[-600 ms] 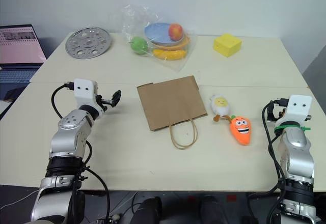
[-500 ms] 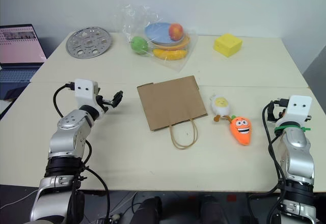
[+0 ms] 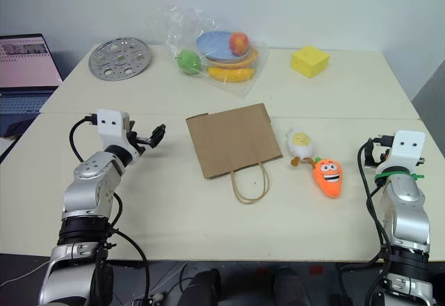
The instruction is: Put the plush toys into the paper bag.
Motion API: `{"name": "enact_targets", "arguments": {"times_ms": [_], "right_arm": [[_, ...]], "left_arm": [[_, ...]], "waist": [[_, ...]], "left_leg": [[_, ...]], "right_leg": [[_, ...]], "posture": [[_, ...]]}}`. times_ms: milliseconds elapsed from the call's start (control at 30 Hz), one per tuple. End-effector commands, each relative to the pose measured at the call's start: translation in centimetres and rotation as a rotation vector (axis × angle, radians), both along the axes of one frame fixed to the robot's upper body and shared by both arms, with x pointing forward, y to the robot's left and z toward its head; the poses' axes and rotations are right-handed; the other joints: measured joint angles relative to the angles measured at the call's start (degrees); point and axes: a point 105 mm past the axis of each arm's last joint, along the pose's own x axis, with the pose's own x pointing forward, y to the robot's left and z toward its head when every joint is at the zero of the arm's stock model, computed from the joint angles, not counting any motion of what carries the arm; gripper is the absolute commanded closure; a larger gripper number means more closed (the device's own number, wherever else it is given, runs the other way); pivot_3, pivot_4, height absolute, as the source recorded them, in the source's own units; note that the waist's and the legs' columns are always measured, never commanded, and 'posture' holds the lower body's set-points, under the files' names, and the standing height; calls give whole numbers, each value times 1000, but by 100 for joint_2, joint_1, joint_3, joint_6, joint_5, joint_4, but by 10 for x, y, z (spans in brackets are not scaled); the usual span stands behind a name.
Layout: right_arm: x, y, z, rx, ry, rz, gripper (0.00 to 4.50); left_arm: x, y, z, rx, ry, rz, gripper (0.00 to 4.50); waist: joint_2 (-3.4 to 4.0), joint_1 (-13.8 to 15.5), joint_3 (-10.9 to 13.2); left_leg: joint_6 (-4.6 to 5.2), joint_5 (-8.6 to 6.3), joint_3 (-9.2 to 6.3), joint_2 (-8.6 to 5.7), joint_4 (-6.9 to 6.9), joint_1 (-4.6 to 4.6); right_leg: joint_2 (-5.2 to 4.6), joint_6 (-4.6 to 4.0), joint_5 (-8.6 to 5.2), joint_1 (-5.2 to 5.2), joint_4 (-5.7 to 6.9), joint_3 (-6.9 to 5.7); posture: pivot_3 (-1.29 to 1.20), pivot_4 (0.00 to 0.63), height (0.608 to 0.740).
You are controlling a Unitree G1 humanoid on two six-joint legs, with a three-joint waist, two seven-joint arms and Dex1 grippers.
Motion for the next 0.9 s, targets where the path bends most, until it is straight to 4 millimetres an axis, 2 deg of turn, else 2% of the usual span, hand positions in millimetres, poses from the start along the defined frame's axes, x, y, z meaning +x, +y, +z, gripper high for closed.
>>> {"name": "enact_targets", "arguments": {"times_ms": [33,167,333,400,433,467,533,667,800,900], "right_arm": [[-2,0,20,-38,-60,10,0],[-5,-9,21,-41,-59,-19,0],[-1,3,32,-75,-61,92,0],[0,10,41,-81,-73,188,0],[-1,23,51,-57,-86,318,0],[-8,49,64,-56,-85,546,0],[-27,80,75,-50,-38,855,0],[-53,97,81,-60,87,1101,0],[-76,126,88,-150,148,1289,0],[-89,147,78,-234,172,1378,0]], "left_arm": [[-3,-1,23,35,-66,-40,35],[-3,3,23,38,-63,-34,35],[-7,-6,31,69,-74,-125,35],[-12,-13,35,57,-77,-214,35],[-15,-17,39,85,-79,-277,35],[-23,-30,49,109,-96,-416,35],[-37,-49,61,168,-104,-617,35],[-56,-73,67,284,-89,-861,35],[-84,-104,39,558,-28,-1165,35],[-88,-128,24,640,-65,-1284,35]], "waist": [[0,-1,0],[0,0,0],[0,-2,0],[1,-2,0],[1,-3,1],[3,-6,2],[10,-7,8],[5,16,5],[6,31,5],[5,45,5]], "left_leg": [[0,0,0,0,0,0],[0,0,0,0,0,0],[0,0,1,0,-1,0],[0,0,1,0,-1,0],[0,0,1,0,-1,0],[0,0,1,0,0,0],[0,0,3,0,-2,-2],[1,-1,-2,4,-6,2],[1,-1,3,2,0,3],[1,-1,2,4,0,6]], "right_leg": [[0,0,0,0,0,0],[0,0,0,0,0,0],[0,0,0,-1,-1,0],[0,0,0,0,-1,0],[0,0,0,0,-1,0],[0,0,0,0,0,0],[1,0,0,-1,-5,0],[3,0,-1,13,-15,-6],[1,0,-1,15,-17,0],[3,0,-1,15,-17,0]], "posture": [[0,150,740],[0,150,740],[0,150,740],[0,150,740],[0,150,740],[0,150,740],[0,150,740],[0,150,740],[0,150,740],[0,150,740]]}}
